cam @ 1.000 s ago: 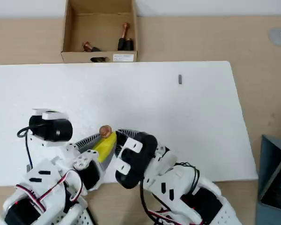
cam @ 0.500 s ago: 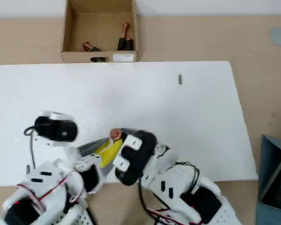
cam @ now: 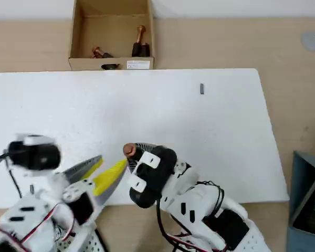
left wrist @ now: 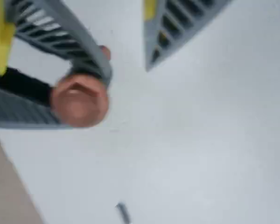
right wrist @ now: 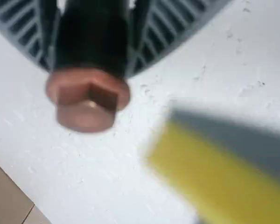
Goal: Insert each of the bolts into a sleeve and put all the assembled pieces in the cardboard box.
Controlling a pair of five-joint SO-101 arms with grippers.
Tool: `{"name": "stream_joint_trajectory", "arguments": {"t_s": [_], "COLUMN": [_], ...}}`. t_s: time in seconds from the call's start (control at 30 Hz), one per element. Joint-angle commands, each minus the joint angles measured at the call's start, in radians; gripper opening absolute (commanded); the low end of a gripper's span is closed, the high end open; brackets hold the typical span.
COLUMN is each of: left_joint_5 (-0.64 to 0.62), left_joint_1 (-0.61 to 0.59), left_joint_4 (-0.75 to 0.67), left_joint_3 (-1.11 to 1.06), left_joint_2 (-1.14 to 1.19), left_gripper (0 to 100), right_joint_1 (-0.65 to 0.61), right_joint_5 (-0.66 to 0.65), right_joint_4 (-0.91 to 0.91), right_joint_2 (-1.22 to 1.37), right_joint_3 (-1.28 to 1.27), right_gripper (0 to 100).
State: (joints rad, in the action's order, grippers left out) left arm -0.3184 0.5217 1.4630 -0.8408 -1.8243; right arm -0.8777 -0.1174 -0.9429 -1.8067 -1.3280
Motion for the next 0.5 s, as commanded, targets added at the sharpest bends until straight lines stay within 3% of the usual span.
{"name": "stream_joint_trajectory", "arguments": {"t_s": [0.0,0.07,0.27,0.47], "left_joint_5": [0.060,0.100,0.207,0.245], "left_joint_1": [-0.011,-0.049,-0.295,-0.552], "left_joint_4": [0.002,0.000,0.005,-0.002], "left_joint_3": [0.117,0.149,0.110,-0.143], "left_joint_2": [0.002,0.002,0.001,0.001], "left_gripper": [9,0,0,0], "right_joint_1": [0.007,0.065,0.248,0.392], "right_joint_5": [0.003,0.040,0.147,0.244], "right_joint_4": [0.023,0.011,0.008,-0.035], "right_joint_2": [-0.067,-0.067,-0.068,-0.058], "right_joint_3": [0.027,0.030,0.030,0.076], "right_gripper": [0.9,0.9,0.9,0.9]}}
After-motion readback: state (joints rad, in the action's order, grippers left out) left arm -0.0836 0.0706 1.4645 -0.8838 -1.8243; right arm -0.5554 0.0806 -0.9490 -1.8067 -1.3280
